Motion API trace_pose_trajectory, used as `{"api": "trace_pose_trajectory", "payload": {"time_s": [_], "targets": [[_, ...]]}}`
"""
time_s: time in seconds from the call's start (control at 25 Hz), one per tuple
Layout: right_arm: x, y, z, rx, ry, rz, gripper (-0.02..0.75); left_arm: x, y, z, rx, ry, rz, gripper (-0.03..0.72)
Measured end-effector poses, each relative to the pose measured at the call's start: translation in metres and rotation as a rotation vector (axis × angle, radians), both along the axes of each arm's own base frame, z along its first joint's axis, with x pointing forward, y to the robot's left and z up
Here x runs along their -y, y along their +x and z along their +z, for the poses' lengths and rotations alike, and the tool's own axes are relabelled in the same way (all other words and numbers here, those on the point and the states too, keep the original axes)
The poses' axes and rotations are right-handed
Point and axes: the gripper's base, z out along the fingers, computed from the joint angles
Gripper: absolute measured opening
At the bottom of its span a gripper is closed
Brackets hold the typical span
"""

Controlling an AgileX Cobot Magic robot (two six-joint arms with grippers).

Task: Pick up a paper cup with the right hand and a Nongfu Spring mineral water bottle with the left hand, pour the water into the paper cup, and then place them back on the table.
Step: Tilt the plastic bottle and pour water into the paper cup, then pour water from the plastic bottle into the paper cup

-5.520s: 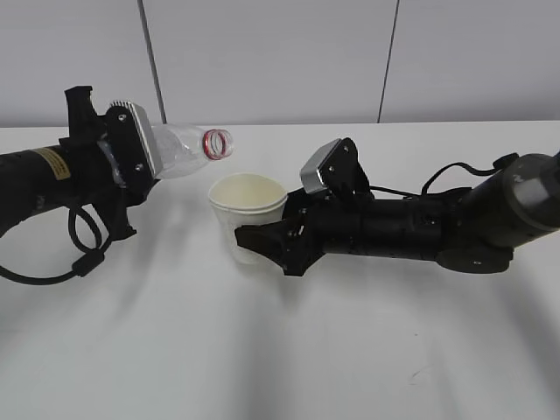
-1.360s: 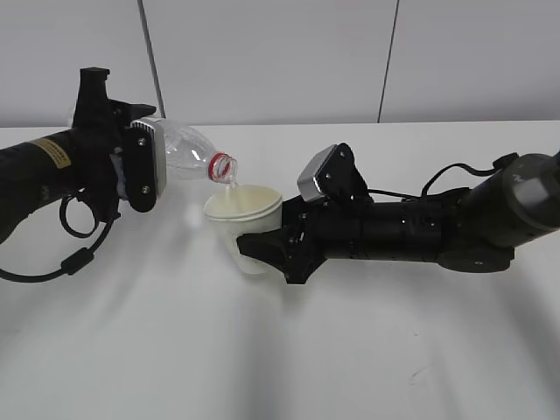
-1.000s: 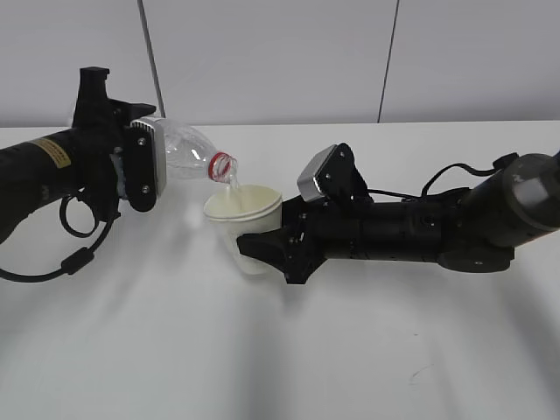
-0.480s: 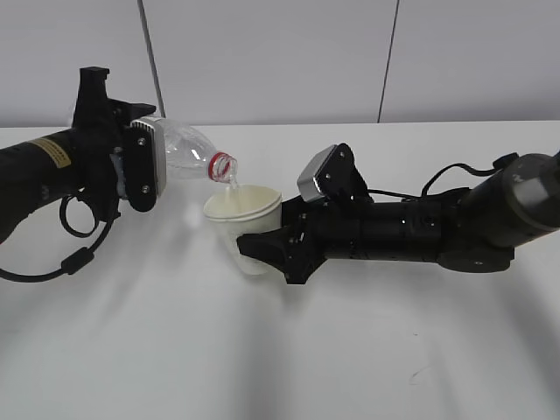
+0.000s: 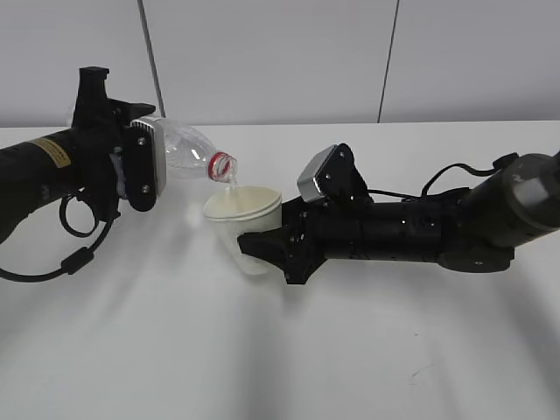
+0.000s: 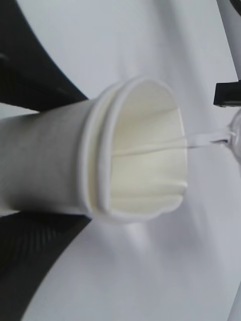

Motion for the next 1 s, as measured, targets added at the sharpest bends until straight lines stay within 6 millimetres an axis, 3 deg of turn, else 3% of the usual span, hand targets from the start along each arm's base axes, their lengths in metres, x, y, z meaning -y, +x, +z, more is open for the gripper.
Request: {"api": "trace_pose_trajectory", "payload": {"time_s": [1.0], "targets": [[0.0000, -0.0001, -0.0001, 0.000, -0.001, 0.002, 0.412, -0.0001, 0.0001, -0.0002, 0.004, 0.018, -0.003, 0.397]]}}
